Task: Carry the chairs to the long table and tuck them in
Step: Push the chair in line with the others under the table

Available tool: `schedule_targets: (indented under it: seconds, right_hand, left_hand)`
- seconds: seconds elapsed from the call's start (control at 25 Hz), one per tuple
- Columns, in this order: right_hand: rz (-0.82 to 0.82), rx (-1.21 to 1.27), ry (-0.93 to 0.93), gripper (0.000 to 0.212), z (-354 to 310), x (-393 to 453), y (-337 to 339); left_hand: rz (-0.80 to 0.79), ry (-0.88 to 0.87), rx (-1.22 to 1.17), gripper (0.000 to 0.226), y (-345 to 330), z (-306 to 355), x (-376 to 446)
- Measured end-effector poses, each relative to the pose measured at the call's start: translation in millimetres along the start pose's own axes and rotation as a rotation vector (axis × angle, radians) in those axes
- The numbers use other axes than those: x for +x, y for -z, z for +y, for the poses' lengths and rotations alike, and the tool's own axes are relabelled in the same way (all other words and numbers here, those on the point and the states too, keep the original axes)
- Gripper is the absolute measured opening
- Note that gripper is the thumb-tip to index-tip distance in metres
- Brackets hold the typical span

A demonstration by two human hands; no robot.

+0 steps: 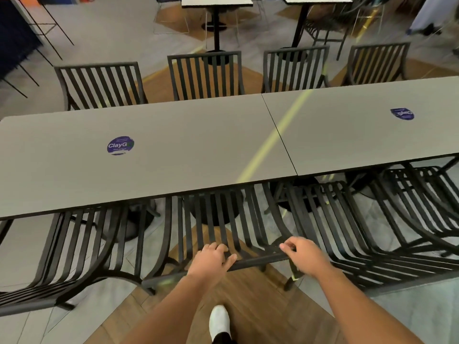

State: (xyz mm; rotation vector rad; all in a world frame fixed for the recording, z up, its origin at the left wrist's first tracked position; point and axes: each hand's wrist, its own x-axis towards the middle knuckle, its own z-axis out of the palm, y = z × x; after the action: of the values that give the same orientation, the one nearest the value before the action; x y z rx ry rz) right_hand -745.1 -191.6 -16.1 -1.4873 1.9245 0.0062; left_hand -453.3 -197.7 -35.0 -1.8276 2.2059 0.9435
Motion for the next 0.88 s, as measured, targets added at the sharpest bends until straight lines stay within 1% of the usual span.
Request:
schedule_targets:
  seconds: [0.16,0.28,0.44,0.6,0.76,0.88]
  right_hand:
    - [0.054,0.024,-0.023,0.038,60.7,-14.4,37.2]
    - [0.079,0.054,-0.048,0.041,131.0,-22.3,65.1]
    - [0.051,0.048,-0.068,0.048,238.5,-35.3,100.4]
    - [0.003,-0.037,-0.051,0.047,325.3,-56.0,123.1]
    - [0.046,-0.104,0.004,0.041,376.7,-65.0,153.1]
    - [0.037,-0.139,0.007,0.042,395.0,-57.6,165.6]
  left_hand:
    - [0.009,-0.076,-0.005,0.051,-8.6,70.0,19.4]
    - [0.05,-0.108,-0.011,0.045,-32.0,138.6,27.4]
    - [0.142,-0.093,-0.04,0.04,-76.7,244.9,21.8]
    - [0.134,-0.098,-0.079,0.042,-122.0,334.5,13.9]
    - [0.073,-0.127,-0.062,0.038,-150.7,396.9,15.3]
    - [0.035,-0.135,-0.036,0.04,-159.9,414.8,23.9]
